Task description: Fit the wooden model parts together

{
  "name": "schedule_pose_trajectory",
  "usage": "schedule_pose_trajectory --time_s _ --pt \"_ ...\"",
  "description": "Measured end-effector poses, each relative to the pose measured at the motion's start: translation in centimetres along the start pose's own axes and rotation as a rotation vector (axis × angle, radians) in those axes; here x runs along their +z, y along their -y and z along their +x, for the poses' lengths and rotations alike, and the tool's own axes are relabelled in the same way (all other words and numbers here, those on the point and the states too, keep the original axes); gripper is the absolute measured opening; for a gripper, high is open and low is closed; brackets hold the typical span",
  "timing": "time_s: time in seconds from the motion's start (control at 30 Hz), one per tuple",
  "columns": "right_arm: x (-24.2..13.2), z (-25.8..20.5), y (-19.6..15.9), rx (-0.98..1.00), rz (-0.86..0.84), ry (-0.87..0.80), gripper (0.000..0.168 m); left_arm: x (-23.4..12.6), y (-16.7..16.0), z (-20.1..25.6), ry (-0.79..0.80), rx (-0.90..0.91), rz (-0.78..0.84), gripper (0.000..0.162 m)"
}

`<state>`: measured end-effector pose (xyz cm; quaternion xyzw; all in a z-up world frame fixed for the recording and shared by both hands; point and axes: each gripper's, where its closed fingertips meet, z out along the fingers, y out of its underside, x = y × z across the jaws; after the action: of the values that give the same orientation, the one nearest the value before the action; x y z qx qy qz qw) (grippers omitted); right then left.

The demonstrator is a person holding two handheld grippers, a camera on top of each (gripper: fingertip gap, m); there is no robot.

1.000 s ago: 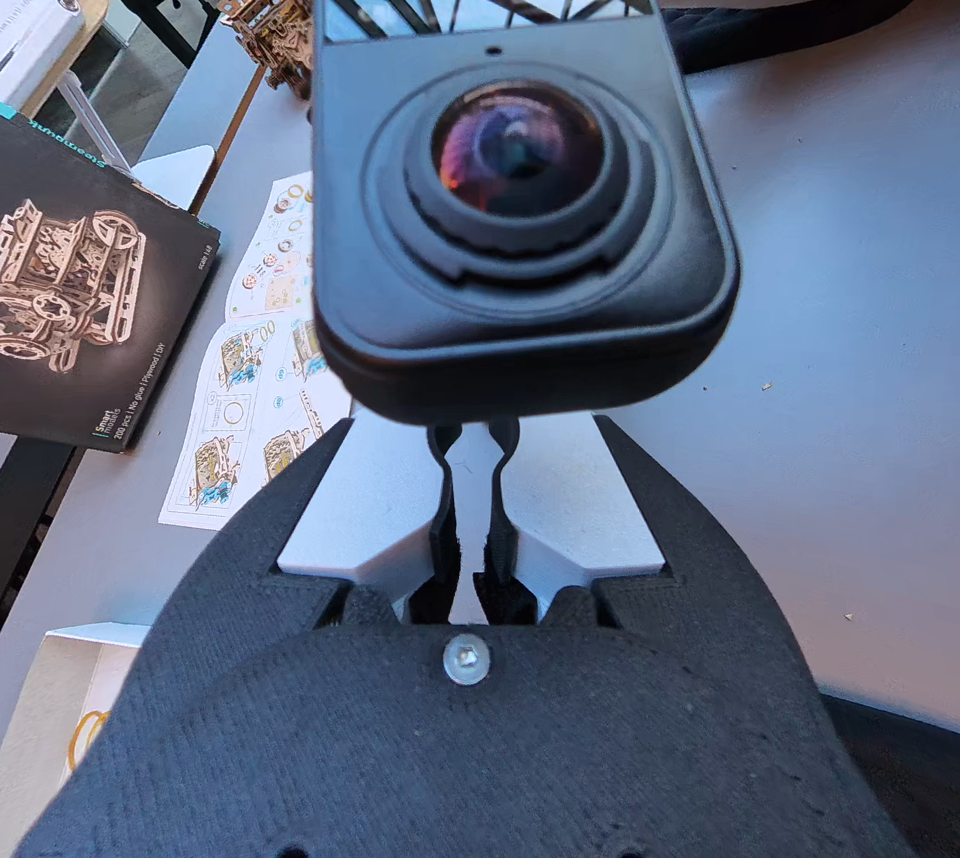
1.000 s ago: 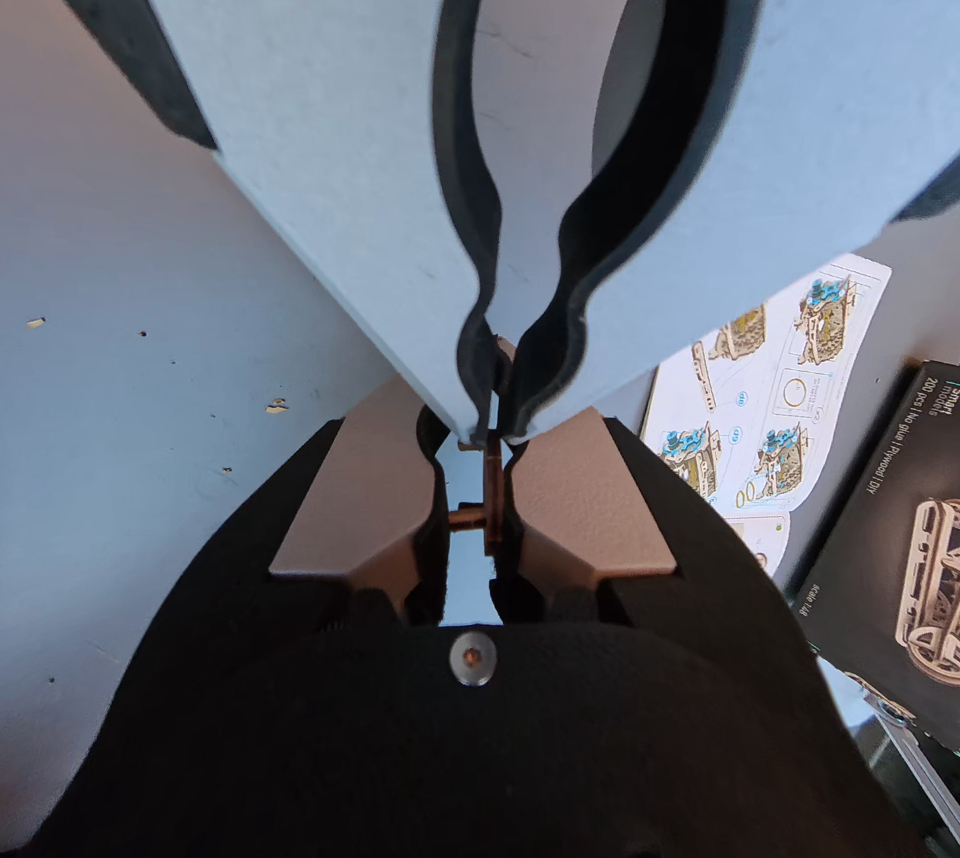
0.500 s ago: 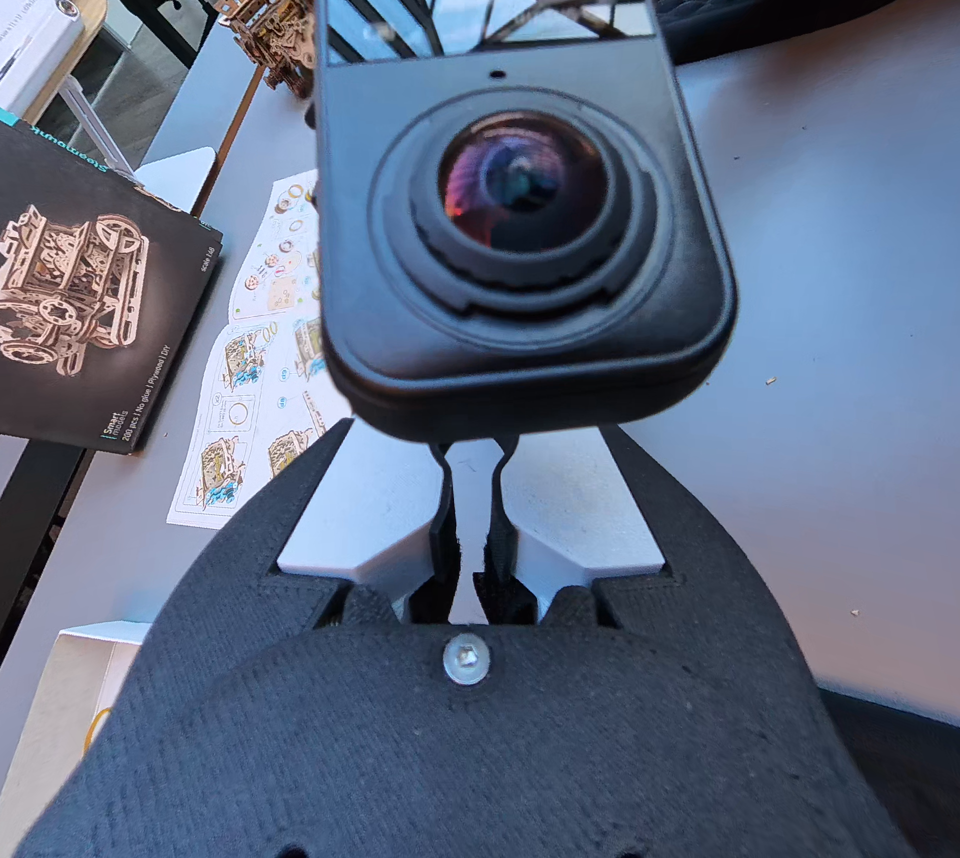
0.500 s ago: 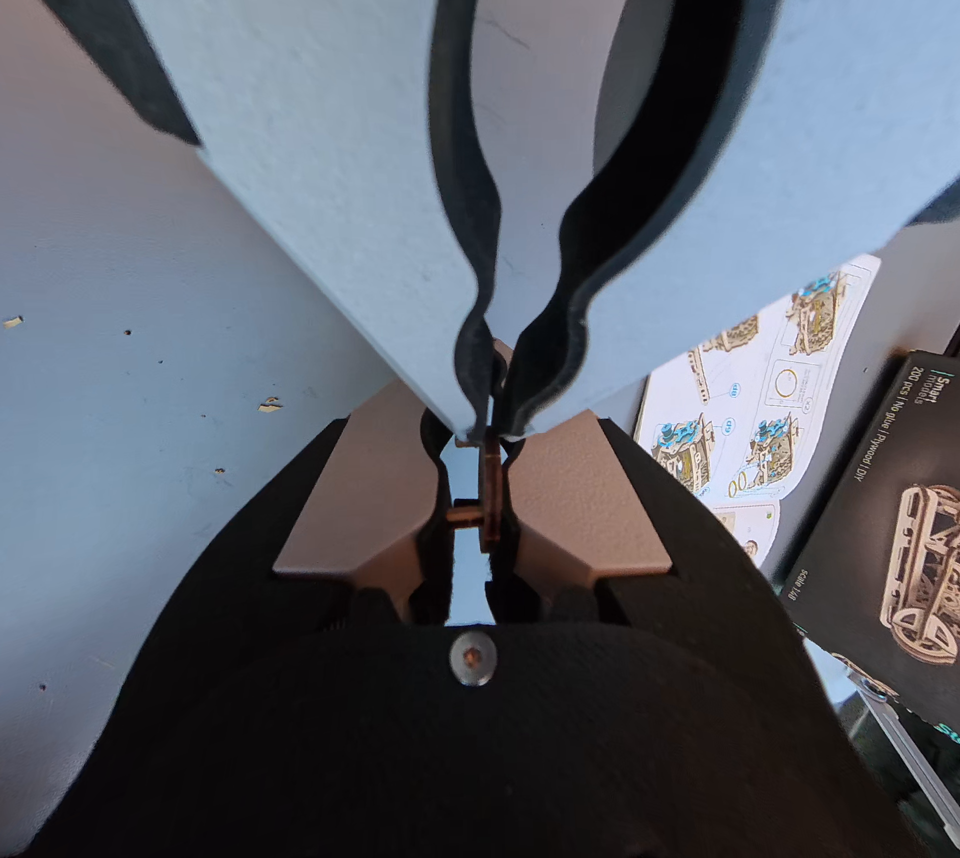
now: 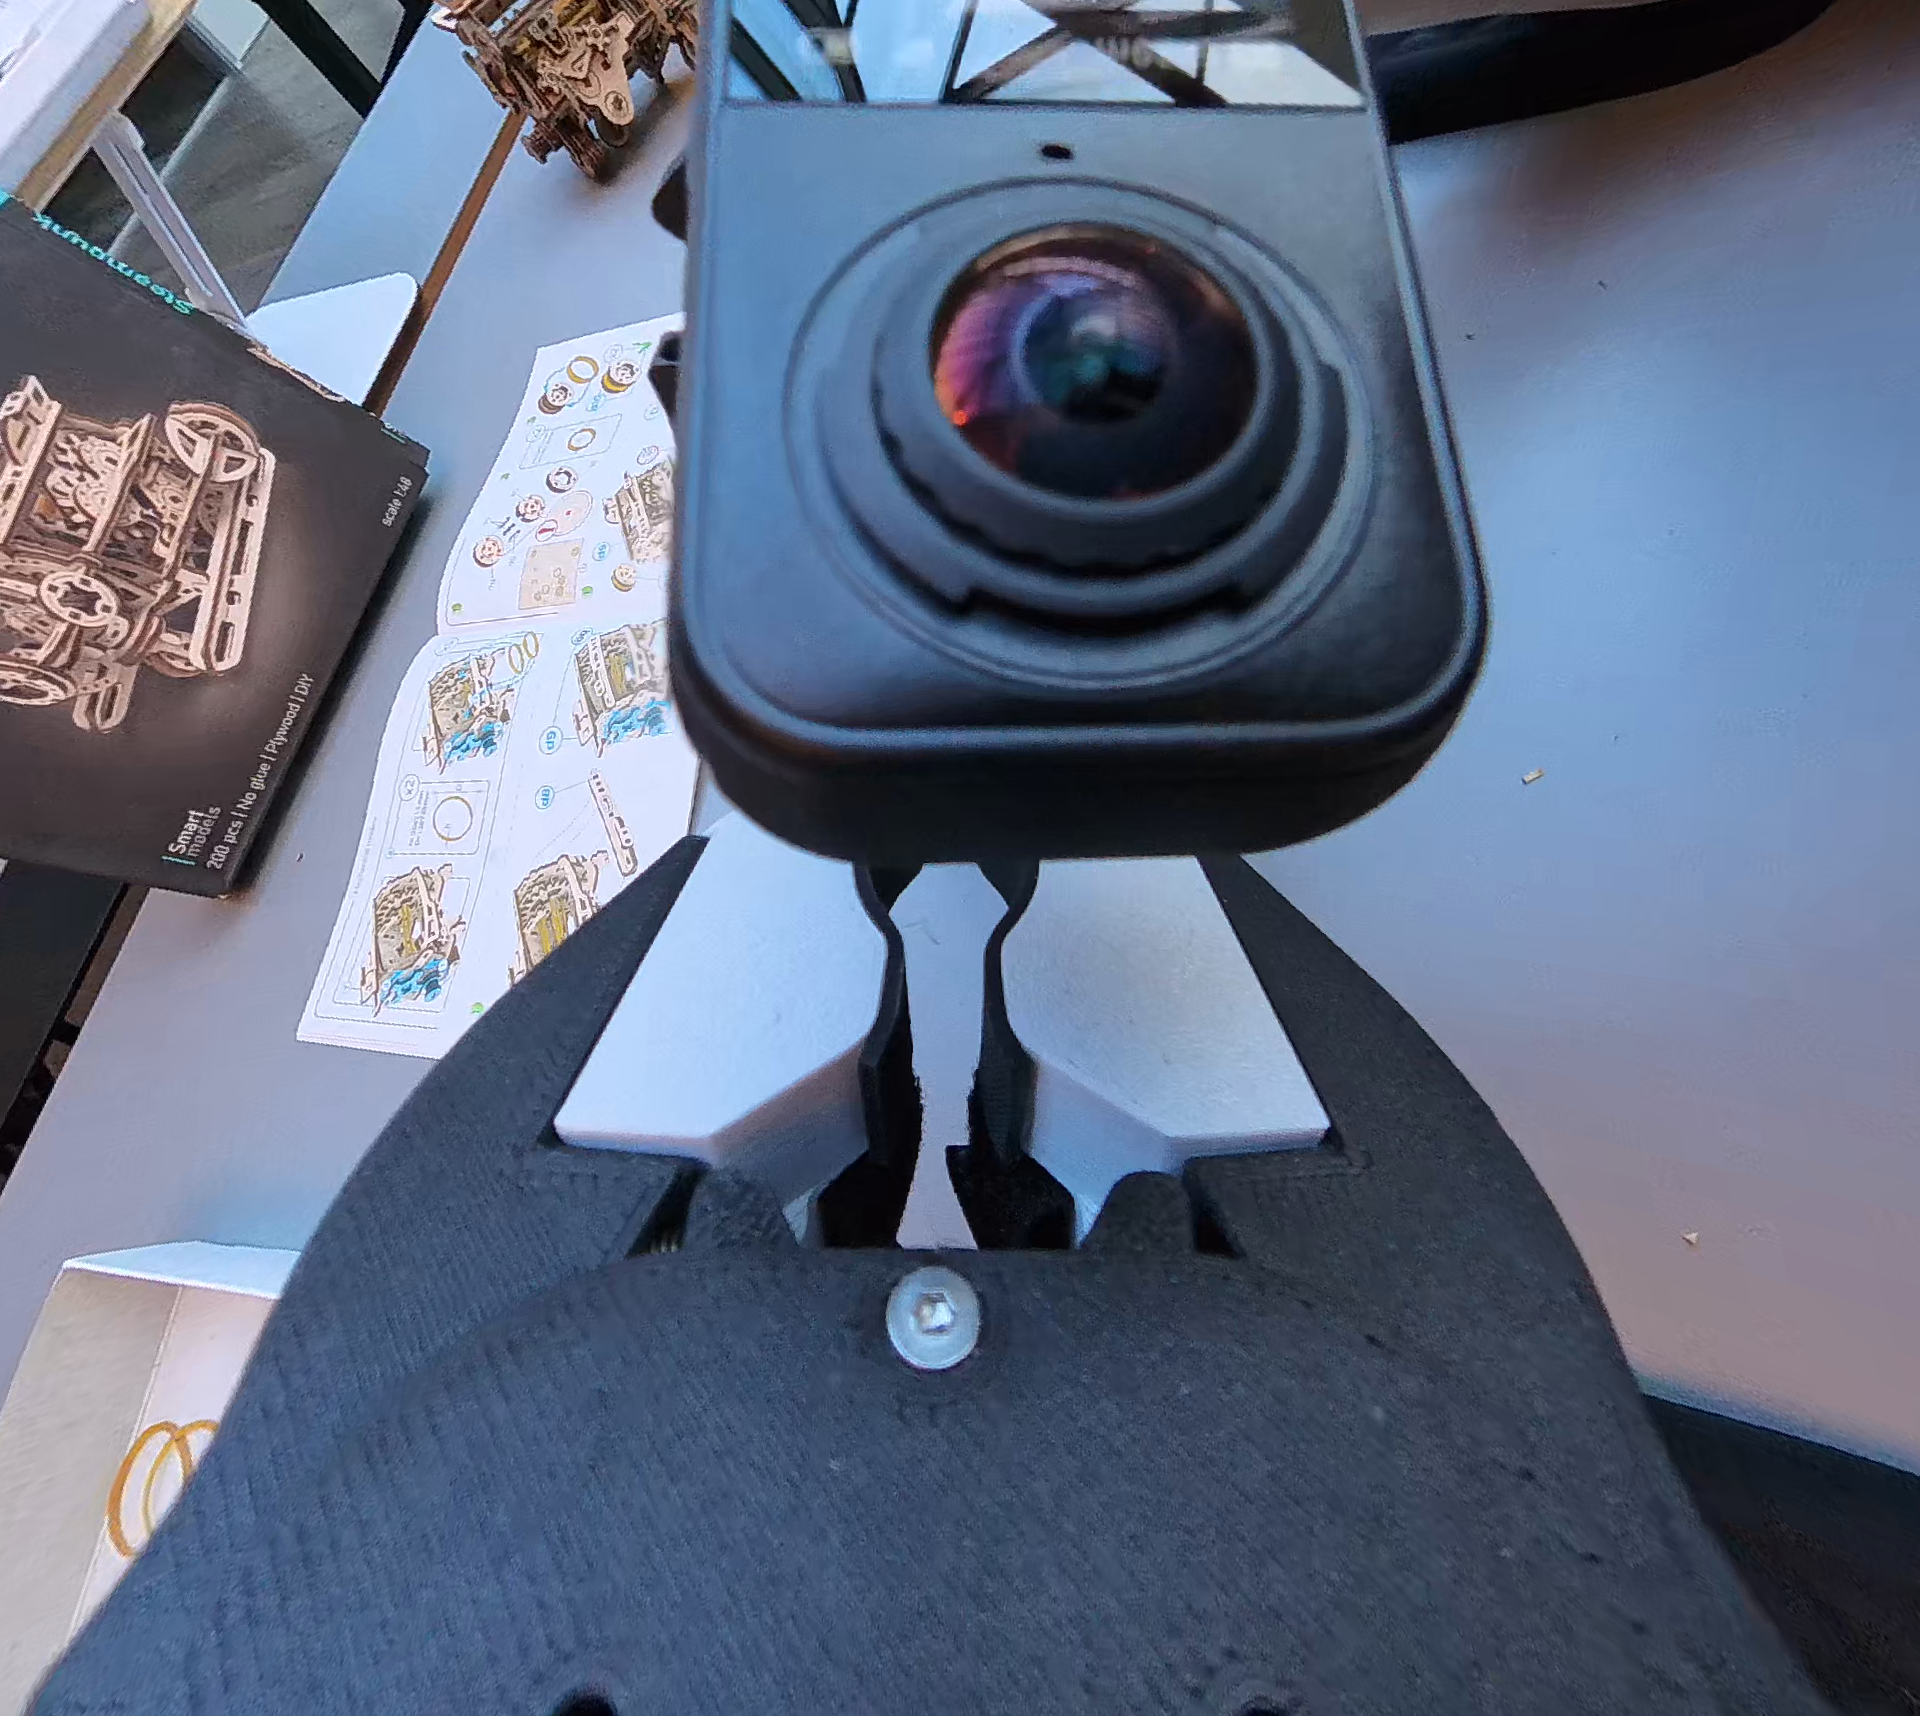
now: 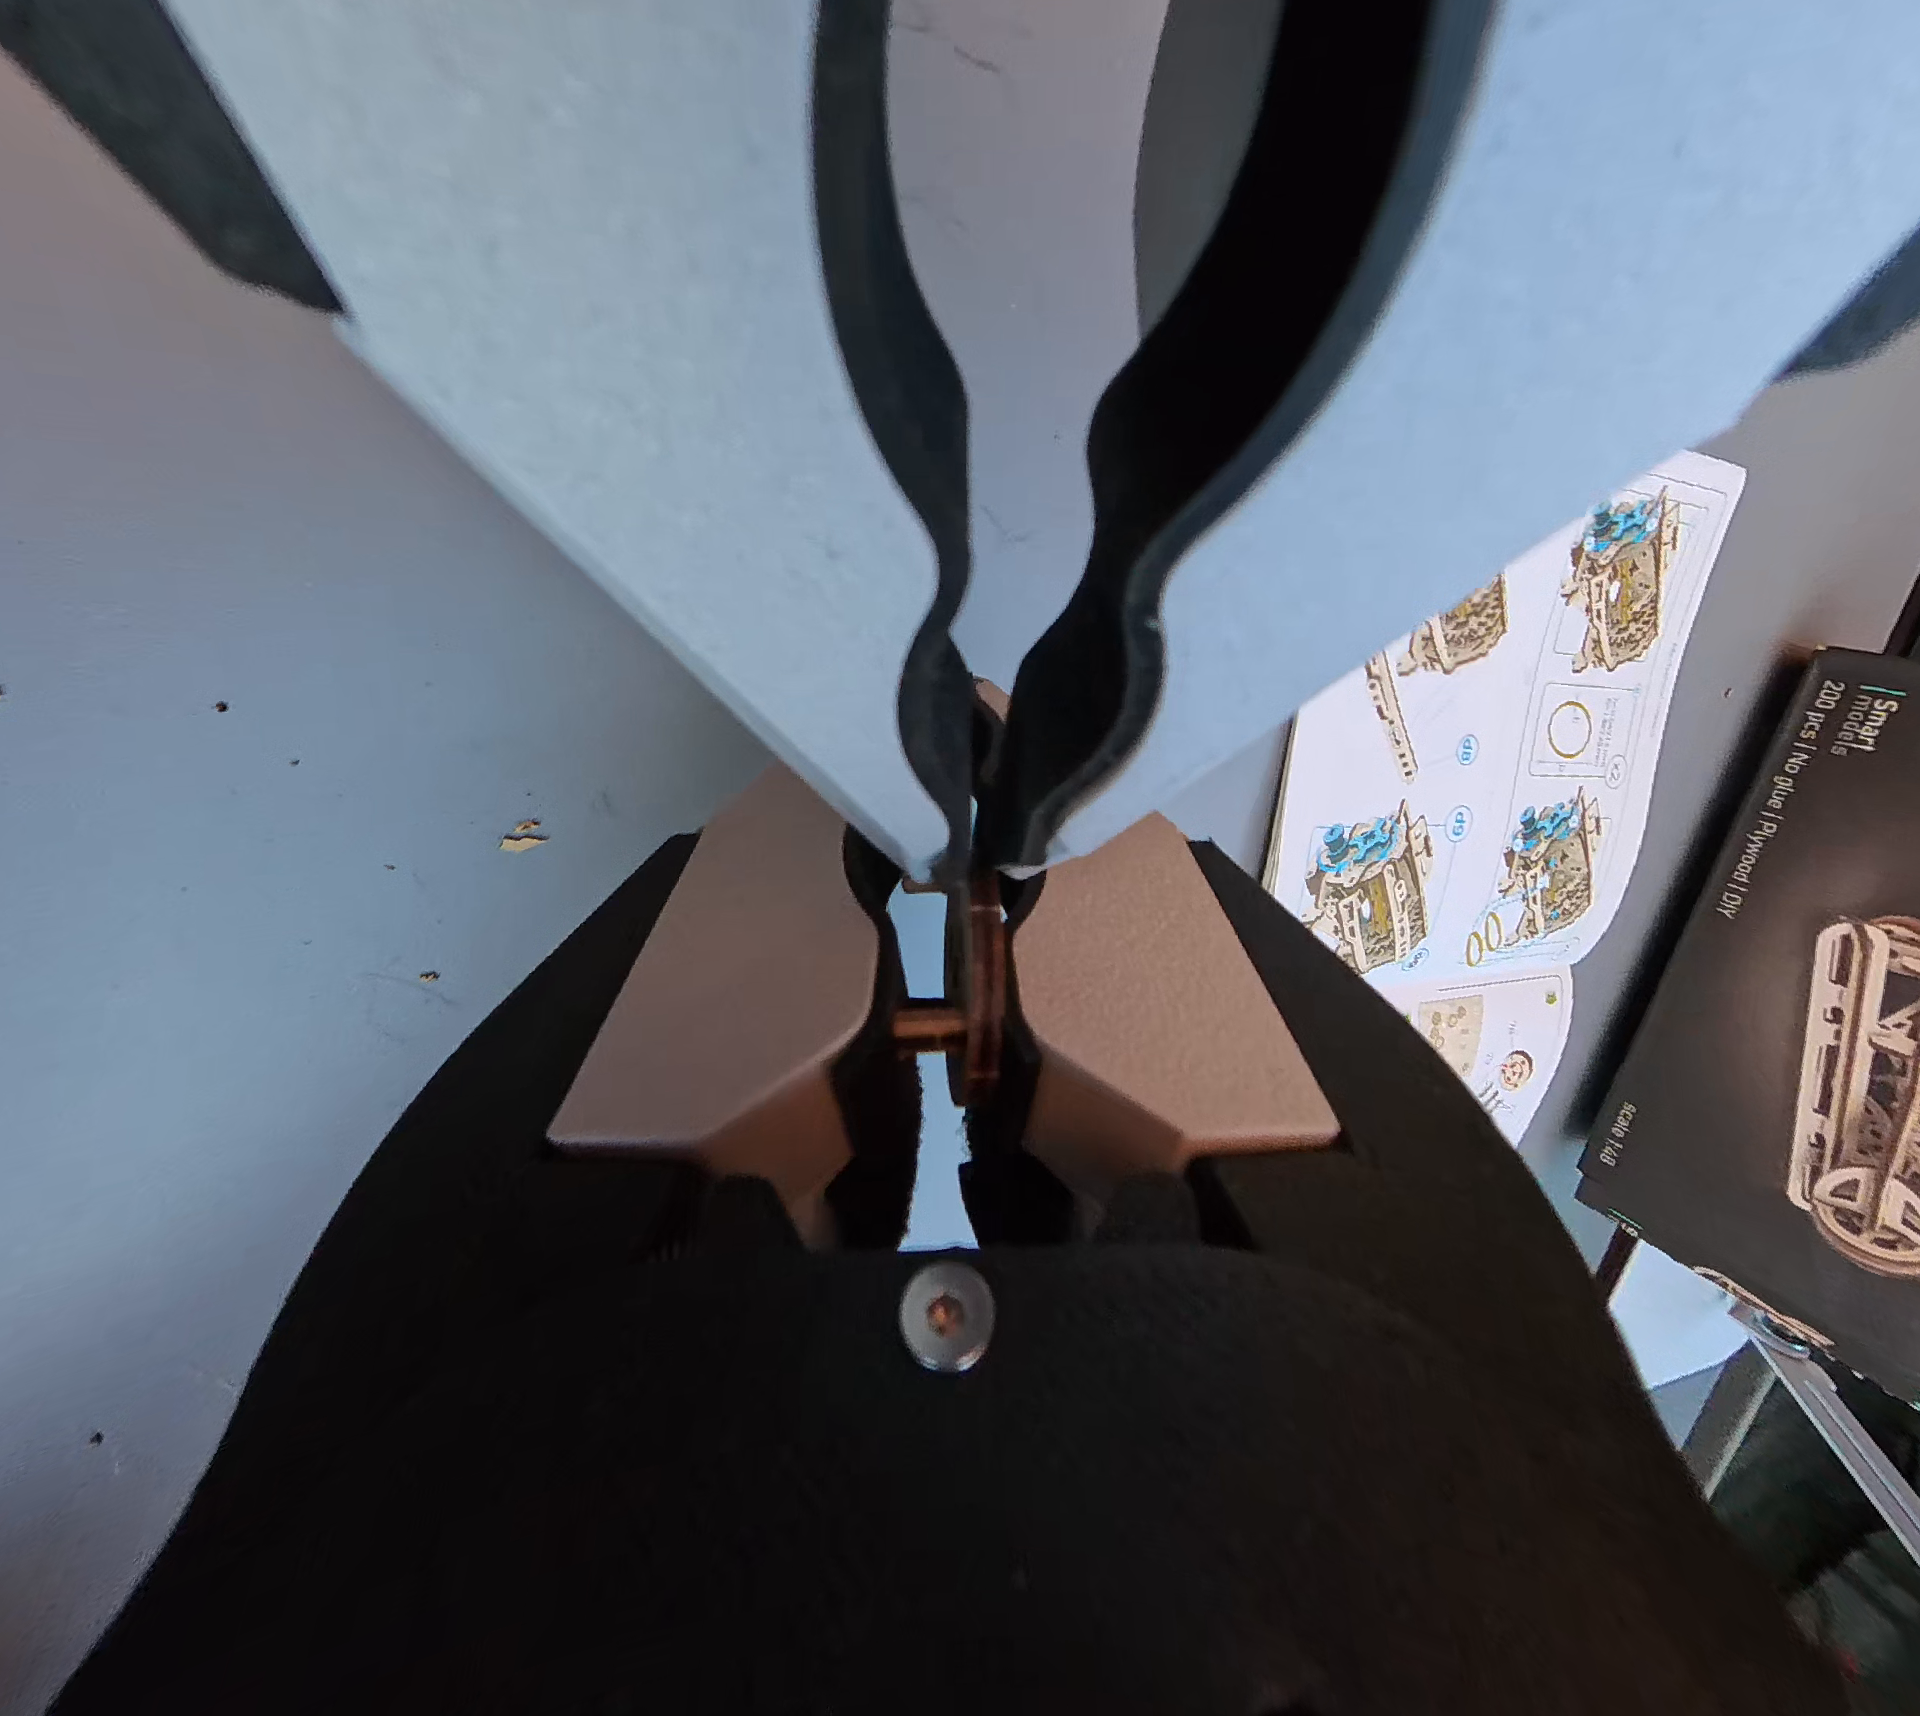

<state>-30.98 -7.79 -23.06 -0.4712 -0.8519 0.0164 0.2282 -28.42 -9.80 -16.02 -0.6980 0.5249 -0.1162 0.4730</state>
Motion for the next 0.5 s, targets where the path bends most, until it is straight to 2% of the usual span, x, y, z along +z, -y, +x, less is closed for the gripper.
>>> schedule_pose_trajectory --time_s 0.03,0.5 --pt "0.04 0.07 -0.04 0.006 -0.005 -0.007 0.002 0.01 -0.05 -0.03 0.002 0.000 -0.002 0.000" --pt "-0.13 -0.28 0.41 0.061 0.031 0.042 0.006 -0.14 0.11 -0.09 -0.001 -0.004 0.013 0.000"
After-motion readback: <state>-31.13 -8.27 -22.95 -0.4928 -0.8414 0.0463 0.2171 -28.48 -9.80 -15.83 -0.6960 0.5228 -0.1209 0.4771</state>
